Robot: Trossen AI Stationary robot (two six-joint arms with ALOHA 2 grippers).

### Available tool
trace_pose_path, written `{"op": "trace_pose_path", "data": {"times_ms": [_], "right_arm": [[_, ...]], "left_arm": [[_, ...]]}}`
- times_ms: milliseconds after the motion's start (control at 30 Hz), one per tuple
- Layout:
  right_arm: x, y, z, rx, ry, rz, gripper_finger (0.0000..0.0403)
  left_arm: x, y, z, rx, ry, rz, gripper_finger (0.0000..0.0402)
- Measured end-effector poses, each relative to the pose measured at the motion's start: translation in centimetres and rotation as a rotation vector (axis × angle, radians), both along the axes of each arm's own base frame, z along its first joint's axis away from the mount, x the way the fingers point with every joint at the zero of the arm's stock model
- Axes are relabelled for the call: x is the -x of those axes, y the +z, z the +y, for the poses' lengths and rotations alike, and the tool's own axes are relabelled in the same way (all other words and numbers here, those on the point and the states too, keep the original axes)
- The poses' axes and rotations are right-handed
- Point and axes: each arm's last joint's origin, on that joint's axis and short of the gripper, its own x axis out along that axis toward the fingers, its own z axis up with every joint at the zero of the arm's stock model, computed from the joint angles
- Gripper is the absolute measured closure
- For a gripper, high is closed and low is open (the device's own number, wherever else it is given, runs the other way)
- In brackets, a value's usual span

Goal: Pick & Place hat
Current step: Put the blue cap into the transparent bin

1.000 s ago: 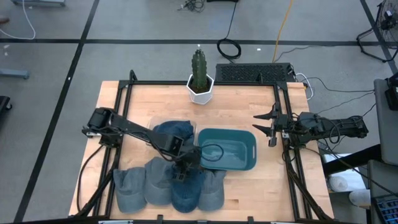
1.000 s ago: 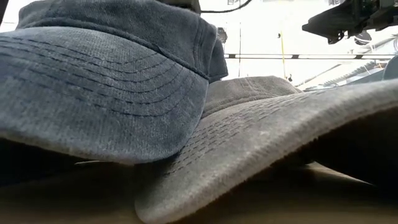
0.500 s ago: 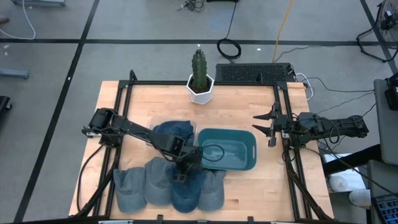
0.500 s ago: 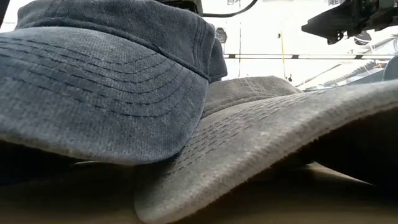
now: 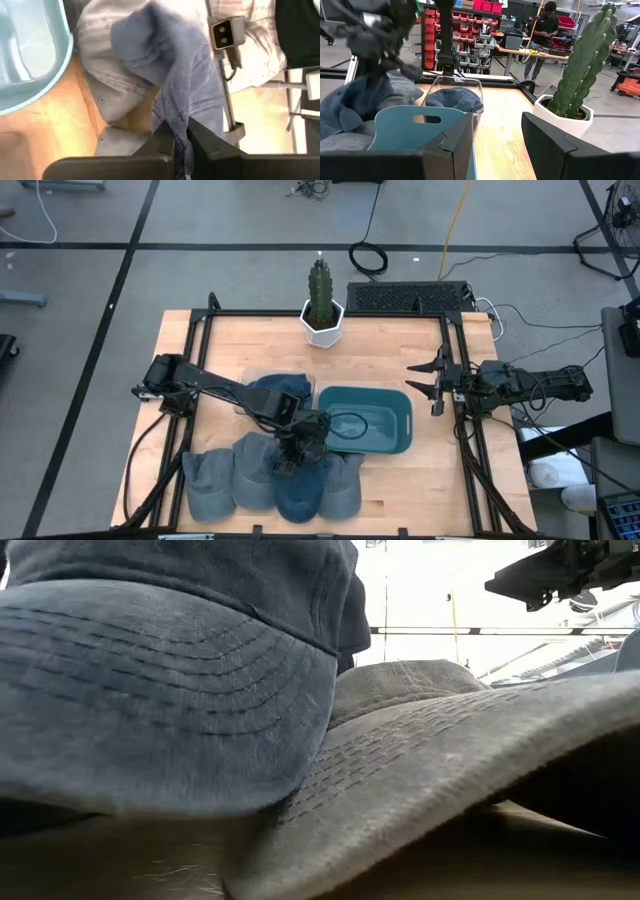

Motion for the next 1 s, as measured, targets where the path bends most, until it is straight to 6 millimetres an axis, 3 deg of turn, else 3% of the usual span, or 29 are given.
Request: {"op": "trace_pose_path", "data": {"times_ms": [233,367,467,633,1000], "right_arm": [[0.0,0.0,0.0,0.0,0.0,0.0,0.0248],[0.0,0.0,0.0,0.0,0.0,0.0,0.0248],[0.0,0.0,0.0,0.0,0.0,0.0,0.0248],[0.0,0.0,0.0,0.0,0.0,0.001,0.0248],[0.0,0.0,0.0,0.0,0.0,0.001,0.0248]], "left_arm": [[1.0,6.6,-0.5,-0.162,0.013,-0.066,0.0382],[2.8,10.1,-1.0,-0.298,0.021,-0.093,0.0384],[4.7,11.8,-1.1,-0.481,-0.095,-0.105,0.0384],[6.4,13.5,-2.3,-0.697,-0.393,-0.268,0.0374],[7.3,14.8,-2.3,-1.189,-0.291,-0.362,0.0384]]}}
